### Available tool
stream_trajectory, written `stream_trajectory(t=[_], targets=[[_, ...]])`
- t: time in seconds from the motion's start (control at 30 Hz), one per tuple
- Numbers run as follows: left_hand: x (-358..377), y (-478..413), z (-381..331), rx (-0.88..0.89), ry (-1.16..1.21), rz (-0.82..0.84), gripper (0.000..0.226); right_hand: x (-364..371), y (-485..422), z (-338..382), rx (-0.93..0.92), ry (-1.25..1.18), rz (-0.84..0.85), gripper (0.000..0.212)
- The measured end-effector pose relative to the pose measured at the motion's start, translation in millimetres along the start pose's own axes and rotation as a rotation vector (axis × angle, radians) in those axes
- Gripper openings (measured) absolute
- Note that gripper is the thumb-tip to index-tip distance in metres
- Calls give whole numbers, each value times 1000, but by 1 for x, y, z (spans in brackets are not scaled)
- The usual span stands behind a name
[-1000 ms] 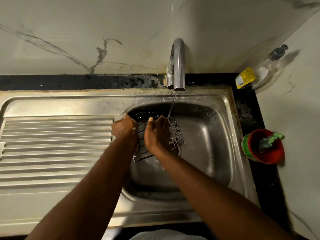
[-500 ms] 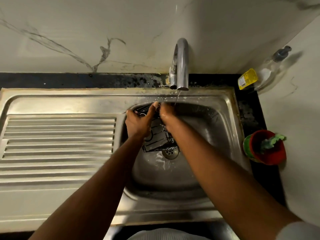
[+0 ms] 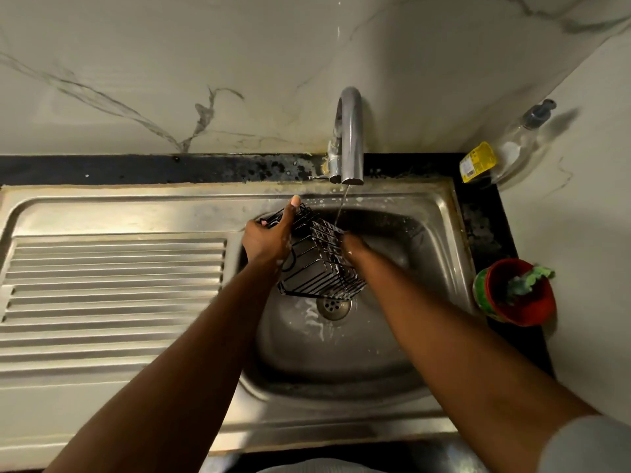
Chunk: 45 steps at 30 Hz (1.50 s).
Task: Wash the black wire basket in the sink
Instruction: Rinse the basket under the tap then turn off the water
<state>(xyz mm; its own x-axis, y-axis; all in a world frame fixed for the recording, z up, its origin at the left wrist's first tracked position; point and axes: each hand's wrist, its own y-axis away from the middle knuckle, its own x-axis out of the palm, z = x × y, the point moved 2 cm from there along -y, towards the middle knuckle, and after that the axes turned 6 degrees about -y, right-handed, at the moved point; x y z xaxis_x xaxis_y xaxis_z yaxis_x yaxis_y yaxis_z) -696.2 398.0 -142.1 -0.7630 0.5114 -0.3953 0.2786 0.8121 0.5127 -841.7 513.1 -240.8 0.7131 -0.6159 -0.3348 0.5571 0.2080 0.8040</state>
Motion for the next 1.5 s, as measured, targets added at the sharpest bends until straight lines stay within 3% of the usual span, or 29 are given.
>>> stream_trajectory(t=[0.07,0.17,0.4,0.5,0.63,0.7,0.77,0.83,0.97,1.03,1.07,1.23,1.3,1.37,1.5], targets=[[3,-2,-6,7,-33,-3,122,-1,22,16,-26,-26,72,51],[3,-5,-10,-14,-97,-4,112,9,58,38,-72,-13,77,62],[0,-6,-6,-25,-104,-43,82,43,110,60,-512,256,27,72],[-6,-6,-1,-52,-78,-36,82,36,86,49,-316,170,57,76],[-5,-2,2,-42,-41,0,71,-6,47,20,-129,84,21,48],[0,-2,-1,-20,-44,2,82,-13,26,13,-76,9,39,45],[0,0,-6,-17,-81,-16,101,-6,12,9,-31,-43,65,54],[0,-3,-6,-39,-84,-10,110,8,27,15,-21,25,54,78],[-5,-5,-3,-33,-115,-60,88,35,107,47,-490,285,50,71],[-7,-2,-3,-41,-138,-79,81,43,120,49,-584,300,75,69],[-8,-2,-1,-47,-139,-77,84,43,116,49,-583,302,82,69],[-11,1,8,-55,-83,-54,88,7,31,2,-190,84,13,54],[-7,2,3,-2,-86,-37,92,-6,-36,-33,-52,-39,36,62],[-4,3,-4,48,-112,-37,93,-1,-91,-56,-25,-80,37,71],[-1,2,-8,57,-158,-46,86,19,34,11,-125,152,-103,94]])
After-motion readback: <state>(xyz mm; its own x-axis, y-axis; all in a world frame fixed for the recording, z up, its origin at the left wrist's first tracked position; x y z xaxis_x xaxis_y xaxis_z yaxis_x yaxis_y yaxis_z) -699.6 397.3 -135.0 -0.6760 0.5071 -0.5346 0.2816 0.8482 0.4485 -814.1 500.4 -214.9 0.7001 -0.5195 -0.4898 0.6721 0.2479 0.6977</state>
